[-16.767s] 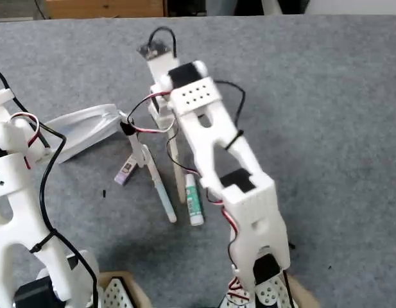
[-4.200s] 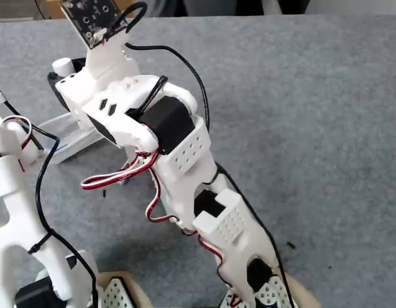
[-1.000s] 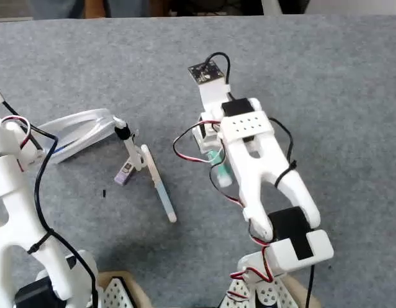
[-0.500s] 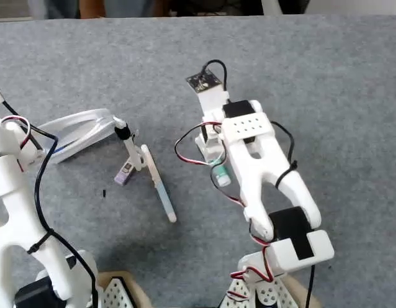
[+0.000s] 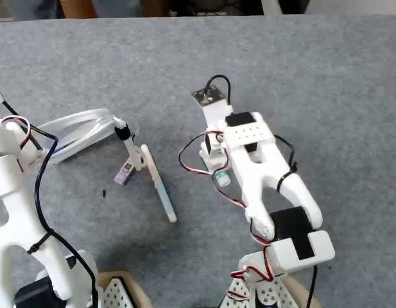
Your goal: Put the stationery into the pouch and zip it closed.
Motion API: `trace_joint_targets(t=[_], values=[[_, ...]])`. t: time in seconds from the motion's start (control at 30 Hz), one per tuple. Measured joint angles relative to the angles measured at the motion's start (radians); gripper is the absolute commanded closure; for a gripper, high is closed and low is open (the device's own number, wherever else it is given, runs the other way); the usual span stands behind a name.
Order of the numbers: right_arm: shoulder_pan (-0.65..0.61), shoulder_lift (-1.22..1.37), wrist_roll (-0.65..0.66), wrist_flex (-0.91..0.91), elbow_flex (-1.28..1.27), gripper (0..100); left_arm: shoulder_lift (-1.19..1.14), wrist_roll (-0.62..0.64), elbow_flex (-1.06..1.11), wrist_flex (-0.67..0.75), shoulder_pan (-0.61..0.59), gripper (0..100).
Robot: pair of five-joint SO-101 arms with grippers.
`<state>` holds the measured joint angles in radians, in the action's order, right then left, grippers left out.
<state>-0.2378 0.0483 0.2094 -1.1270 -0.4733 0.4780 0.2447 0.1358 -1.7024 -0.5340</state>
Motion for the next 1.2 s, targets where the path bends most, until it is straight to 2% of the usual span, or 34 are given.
trace_joint_targets(t=[0.23,0.4,0.83,0.93,1.2], values=[[0.002,0.060,0.000,0.000,-0.015,85.5,0.000,0.000,0.000,0.000,0.000,97],[0.002,0.103,0.000,0.005,-0.015,90.8,0.000,0.000,0.000,0.000,0.000,97],[0.003,0.112,0.000,0.005,0.063,91.3,0.000,0.000,0.000,0.000,0.000,97],[0.003,0.112,0.000,0.005,0.068,98.5,0.000,0.000,0.000,0.000,0.000,97],[0.003,0.052,0.041,0.003,0.109,97.8,0.000,0.000,0.000,0.000,0.000,97]])
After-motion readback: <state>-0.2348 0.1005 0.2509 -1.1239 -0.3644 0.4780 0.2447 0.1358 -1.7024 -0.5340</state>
